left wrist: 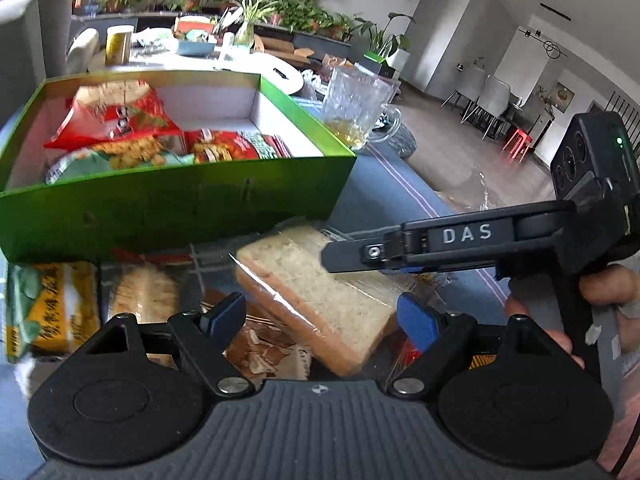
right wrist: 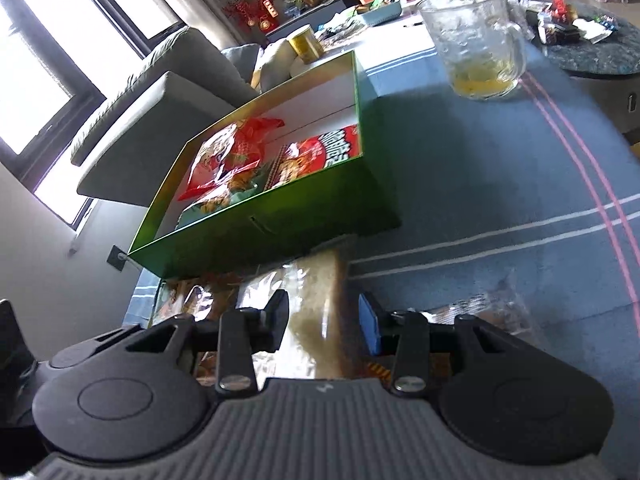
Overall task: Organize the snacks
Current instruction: 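Lift the bagged bread with the right tool over the green box, then lower the bread into the box and open the right tool, then reach the right tool to the red-and-yellow snack bag and grasp it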
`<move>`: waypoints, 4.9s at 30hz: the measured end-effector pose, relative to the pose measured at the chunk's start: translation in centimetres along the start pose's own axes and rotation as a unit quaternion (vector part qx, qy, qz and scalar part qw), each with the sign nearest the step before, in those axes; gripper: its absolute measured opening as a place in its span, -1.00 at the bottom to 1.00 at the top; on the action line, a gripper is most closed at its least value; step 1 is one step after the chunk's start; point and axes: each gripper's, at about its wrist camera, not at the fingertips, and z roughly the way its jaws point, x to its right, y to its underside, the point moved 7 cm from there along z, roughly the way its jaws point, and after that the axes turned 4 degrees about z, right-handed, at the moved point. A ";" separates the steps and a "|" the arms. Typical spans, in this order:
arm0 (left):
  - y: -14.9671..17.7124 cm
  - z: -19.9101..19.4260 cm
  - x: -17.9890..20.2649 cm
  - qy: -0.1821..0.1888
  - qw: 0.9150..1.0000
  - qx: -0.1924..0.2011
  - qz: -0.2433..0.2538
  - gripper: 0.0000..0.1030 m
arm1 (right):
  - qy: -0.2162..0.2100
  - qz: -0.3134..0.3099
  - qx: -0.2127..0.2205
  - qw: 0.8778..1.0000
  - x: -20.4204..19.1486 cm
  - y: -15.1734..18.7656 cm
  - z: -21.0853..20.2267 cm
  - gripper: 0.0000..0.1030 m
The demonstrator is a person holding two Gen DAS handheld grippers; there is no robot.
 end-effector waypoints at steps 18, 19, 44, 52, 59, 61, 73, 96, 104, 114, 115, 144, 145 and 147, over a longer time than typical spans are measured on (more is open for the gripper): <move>-2.4 -2.7 1.8 -0.013 0.997 0.070 0.041 0.58 | -0.038 -0.004 0.036 0.999 -3.1 -0.3 -2.3 -0.09; -2.7 -3.0 1.9 -0.014 0.996 0.077 0.044 0.58 | -0.039 -0.009 0.042 0.998 -3.4 -0.5 -2.6 -0.09; -7.7 -3.8 -0.2 -0.054 0.990 0.121 0.057 0.58 | -0.060 -0.019 0.083 0.995 -6.4 -4.8 -2.1 -0.09; -11.9 -1.7 -2.2 -0.063 0.987 0.134 0.055 0.59 | -0.048 -0.017 0.104 0.993 -6.9 -8.8 -0.7 -0.09; -14.5 1.0 -4.8 -0.075 0.988 0.128 0.049 0.58 | -0.040 -0.008 0.107 0.993 -6.3 -11.3 1.9 -0.09; -14.8 1.9 -5.6 -0.080 0.988 0.124 0.050 0.58 | -0.041 -0.004 0.105 0.994 -6.0 -11.7 2.7 -0.09; -15.2 4.8 -9.2 -0.096 0.990 0.101 0.023 0.58 | -0.037 0.021 0.082 0.996 -4.8 -13.1 6.9 -0.09; -12.0 -2.5 -6.7 -0.093 0.987 0.132 0.013 0.59 | -0.044 -0.034 0.117 0.992 -8.0 -9.3 -0.5 0.18; -9.0 -5.8 -4.1 -0.072 0.987 0.141 0.011 0.61 | -0.064 -0.053 0.127 0.988 -9.3 -6.2 -4.2 0.19; -4.8 -6.3 -1.2 -0.054 0.993 0.102 0.031 0.62 | -0.058 -0.043 0.124 0.990 -8.5 -0.2 -8.2 0.19; -4.4 -6.3 -1.2 -0.050 0.994 0.100 0.023 0.62 | -0.059 -0.041 0.124 0.990 -8.3 0.1 -8.4 0.19; -1.1 -6.0 -2.6 -0.085 0.994 0.063 -0.021 0.62 | -0.039 -0.036 0.109 0.993 -7.5 2.8 -7.2 0.19; -1.1 -6.0 -2.6 -0.085 0.994 0.063 -0.022 0.62 | -0.038 -0.036 0.109 0.993 -7.4 2.8 -7.3 0.19; -1.0 -6.0 -2.6 -0.085 0.994 0.063 -0.023 0.62 | -0.036 -0.037 0.110 0.993 -7.2 2.8 -7.5 0.19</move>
